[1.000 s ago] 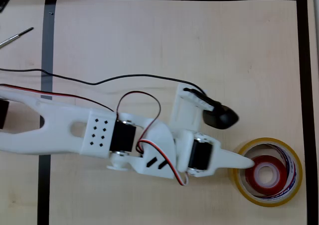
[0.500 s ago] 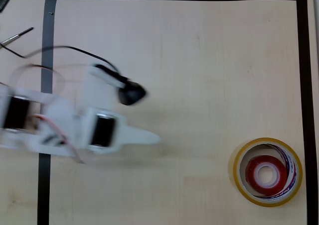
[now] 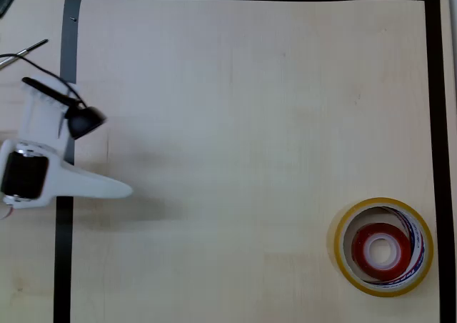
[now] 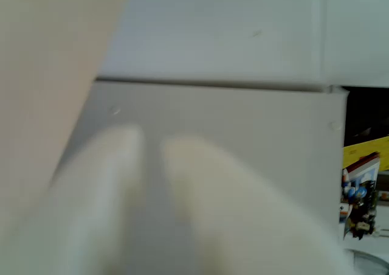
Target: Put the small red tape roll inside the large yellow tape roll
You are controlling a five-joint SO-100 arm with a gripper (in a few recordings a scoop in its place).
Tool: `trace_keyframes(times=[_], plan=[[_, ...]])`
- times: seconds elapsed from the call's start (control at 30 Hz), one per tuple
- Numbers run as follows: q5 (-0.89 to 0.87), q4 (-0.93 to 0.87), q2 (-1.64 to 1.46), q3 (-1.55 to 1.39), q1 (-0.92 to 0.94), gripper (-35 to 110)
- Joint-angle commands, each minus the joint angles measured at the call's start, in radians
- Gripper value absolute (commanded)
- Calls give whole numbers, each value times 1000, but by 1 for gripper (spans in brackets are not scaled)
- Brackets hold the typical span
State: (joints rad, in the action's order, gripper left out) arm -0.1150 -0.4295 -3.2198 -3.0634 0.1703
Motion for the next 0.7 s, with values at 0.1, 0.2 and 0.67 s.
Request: trace_keyframes(times=[0.1,0.2,0.67], plan=[[-11,-264,-112,-37,-12,0],[0,-350,-114,-49,-61,0],[-2,-454,-114,-46,-100,0]])
